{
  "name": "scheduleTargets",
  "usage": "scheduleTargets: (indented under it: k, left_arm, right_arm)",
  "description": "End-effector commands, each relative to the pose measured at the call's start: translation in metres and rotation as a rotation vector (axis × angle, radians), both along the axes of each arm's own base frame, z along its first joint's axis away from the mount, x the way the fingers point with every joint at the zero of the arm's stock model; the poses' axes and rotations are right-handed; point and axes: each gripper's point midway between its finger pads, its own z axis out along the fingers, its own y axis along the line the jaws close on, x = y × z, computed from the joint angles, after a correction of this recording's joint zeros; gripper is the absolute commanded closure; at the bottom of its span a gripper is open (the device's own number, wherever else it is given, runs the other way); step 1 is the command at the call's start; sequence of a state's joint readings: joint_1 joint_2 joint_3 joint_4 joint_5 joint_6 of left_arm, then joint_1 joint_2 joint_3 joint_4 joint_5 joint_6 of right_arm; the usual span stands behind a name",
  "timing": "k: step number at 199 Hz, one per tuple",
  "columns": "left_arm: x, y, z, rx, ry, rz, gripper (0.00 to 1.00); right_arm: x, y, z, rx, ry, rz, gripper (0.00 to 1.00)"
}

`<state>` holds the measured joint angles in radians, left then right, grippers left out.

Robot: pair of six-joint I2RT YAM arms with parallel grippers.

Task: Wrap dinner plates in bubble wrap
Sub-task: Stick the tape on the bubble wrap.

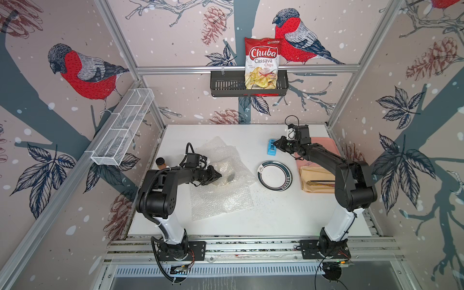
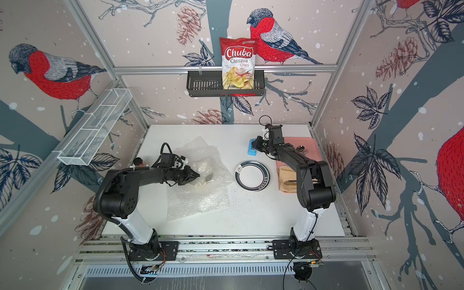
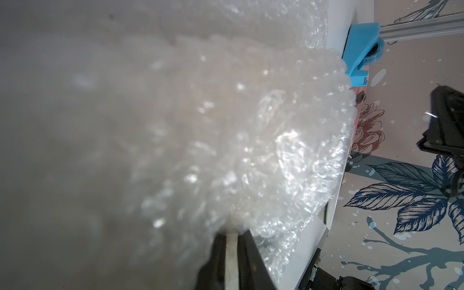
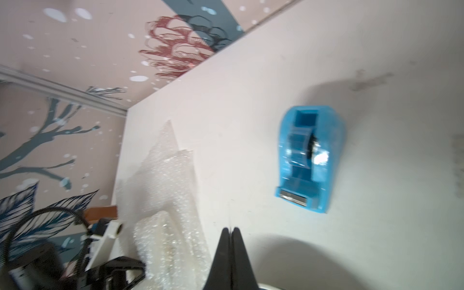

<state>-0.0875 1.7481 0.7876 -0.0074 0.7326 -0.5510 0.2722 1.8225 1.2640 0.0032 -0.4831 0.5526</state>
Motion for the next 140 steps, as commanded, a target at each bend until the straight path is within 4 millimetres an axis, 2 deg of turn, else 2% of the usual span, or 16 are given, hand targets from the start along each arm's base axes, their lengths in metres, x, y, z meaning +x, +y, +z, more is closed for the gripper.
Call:
scheduleTargets:
  k: [1, 33, 70, 91, 109, 140]
  left_arm:
    - [-0.012, 0.017, -0.021, 0.109, 0.075, 0.046, 0.86]
    - [-0.013, 0.017, -0.018, 0.107, 0.069, 0.045, 0.86]
    - [-0.012, 0.016, -0.014, 0.106, 0.053, 0.046, 0.86]
    - [-0.013, 0.014, -0.015, 0.102, 0.056, 0.041, 0.86]
    - [-0.013, 0.012, -0.013, 0.102, 0.050, 0.038, 0.86]
    - [-0.014, 0.011, -0.012, 0.101, 0.046, 0.035, 0.86]
  right_arm:
    - [-0.020, 0.042, 0.032, 0.081, -0.051, 0.199, 1.00]
    - [-0.063, 0.101, 0.038, 0.104, -0.011, 0.400, 1.00]
    - [-0.116, 0.167, 0.022, 0.083, 0.031, 0.574, 0.99]
    - [-0.133, 0.197, 0.002, 0.079, 0.081, 0.637, 0.99]
    - [-0.143, 0.222, -0.007, 0.089, 0.098, 0.676, 0.99]
    - [-0.154, 0.250, -0.023, 0.097, 0.139, 0.699, 0.99]
